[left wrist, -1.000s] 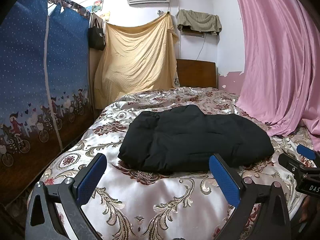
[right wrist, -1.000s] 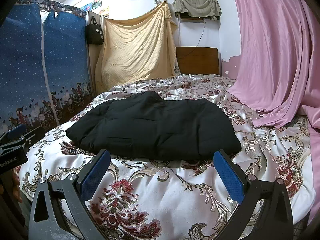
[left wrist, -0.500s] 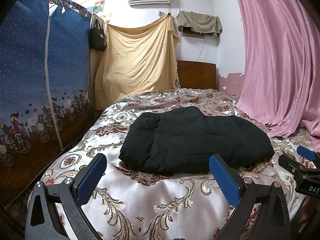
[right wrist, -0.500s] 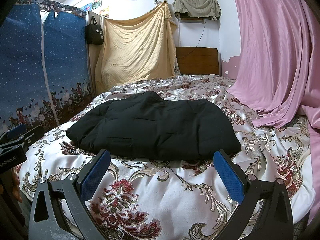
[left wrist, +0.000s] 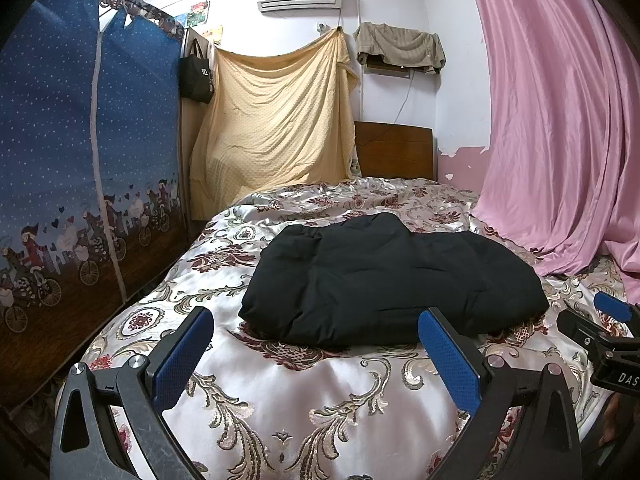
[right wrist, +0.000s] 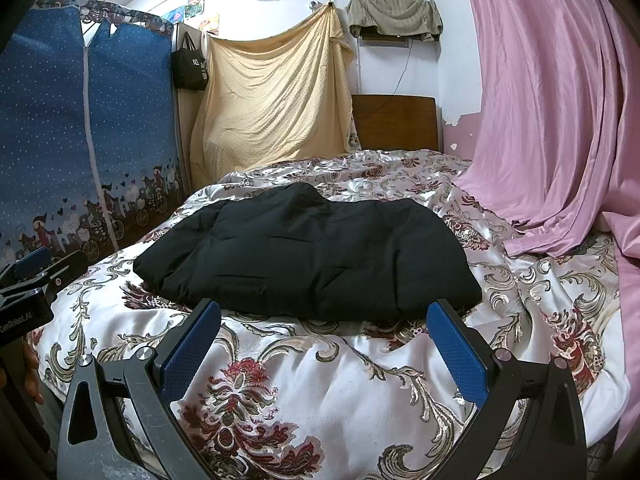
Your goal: Fold large clothes
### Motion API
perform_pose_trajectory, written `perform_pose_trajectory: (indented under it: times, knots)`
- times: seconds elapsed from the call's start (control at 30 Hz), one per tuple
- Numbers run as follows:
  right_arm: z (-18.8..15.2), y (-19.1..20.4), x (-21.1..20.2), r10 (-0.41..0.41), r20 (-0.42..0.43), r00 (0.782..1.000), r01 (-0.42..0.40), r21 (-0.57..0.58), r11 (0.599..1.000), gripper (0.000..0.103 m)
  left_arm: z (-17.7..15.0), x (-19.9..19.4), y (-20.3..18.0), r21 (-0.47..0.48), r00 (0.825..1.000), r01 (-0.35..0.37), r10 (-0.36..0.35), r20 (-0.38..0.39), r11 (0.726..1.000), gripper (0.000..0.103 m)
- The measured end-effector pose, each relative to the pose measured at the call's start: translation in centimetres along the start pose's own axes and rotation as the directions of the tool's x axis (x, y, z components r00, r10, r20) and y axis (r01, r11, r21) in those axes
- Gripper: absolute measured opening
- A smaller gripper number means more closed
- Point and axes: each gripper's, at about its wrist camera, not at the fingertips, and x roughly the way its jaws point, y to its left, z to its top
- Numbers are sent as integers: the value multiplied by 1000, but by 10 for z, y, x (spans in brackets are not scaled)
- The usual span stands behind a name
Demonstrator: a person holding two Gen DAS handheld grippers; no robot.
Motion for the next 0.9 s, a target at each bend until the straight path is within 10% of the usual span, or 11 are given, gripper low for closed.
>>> perform_pose_trajectory:
  times: [0.9]
  knots:
    - [0,0,-1,0,0,1000,0,1,1000,101,-1,-2,-3,11,1000,9,-9,-4,1000,103]
